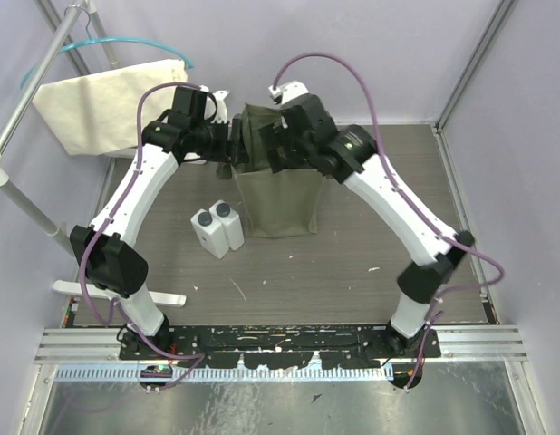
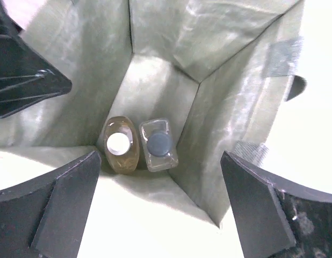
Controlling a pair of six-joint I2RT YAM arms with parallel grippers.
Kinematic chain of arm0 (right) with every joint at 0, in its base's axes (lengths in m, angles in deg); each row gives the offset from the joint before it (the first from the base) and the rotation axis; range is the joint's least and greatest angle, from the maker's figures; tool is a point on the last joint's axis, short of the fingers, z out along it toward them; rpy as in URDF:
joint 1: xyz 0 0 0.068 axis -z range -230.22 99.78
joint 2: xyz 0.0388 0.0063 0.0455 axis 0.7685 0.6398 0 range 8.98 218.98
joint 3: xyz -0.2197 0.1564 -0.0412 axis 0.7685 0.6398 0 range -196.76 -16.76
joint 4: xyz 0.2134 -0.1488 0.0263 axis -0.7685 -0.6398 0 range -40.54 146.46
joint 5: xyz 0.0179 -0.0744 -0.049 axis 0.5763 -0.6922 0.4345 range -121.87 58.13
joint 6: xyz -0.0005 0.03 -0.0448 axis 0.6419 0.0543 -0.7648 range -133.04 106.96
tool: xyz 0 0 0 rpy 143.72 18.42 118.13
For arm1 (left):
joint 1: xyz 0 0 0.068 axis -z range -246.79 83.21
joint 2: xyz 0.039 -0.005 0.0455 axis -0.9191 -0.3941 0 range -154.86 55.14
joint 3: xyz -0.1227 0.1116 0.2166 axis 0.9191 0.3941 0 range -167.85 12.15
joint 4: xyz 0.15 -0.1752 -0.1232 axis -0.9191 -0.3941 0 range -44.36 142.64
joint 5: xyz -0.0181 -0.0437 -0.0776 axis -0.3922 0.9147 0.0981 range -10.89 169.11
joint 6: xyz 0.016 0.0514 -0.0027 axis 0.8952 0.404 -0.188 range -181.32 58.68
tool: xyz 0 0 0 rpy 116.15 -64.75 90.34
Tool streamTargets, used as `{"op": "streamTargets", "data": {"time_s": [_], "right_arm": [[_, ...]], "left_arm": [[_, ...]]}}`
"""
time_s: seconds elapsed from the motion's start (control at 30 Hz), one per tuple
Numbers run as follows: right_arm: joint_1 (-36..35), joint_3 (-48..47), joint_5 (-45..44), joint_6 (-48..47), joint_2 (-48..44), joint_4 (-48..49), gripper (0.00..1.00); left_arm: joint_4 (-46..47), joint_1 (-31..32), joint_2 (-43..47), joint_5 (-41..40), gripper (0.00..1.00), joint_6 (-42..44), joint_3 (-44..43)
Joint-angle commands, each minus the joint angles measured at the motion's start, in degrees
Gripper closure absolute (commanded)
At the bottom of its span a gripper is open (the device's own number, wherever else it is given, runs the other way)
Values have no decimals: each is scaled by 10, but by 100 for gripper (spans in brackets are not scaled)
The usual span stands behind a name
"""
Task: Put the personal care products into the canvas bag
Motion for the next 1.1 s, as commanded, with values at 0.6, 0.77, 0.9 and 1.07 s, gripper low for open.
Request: {"op": "streamTargets", "data": {"time_s": [0.6, 0.77, 0.9, 1.07], "right_arm": [[164, 228, 72, 5, -145, 215, 0], [174, 247, 123, -1, -130, 227, 1], [178, 246, 143, -4, -112, 232, 9], [179, 225, 153, -13, -83, 224, 43]], "left_arm": [[17, -5, 150, -164, 2, 13, -24], [-65, -5, 208, -213, 2, 21, 10], [-122, -5, 245, -240, 2, 4, 71], [-143, -5, 284, -244, 2, -24, 155]]}}
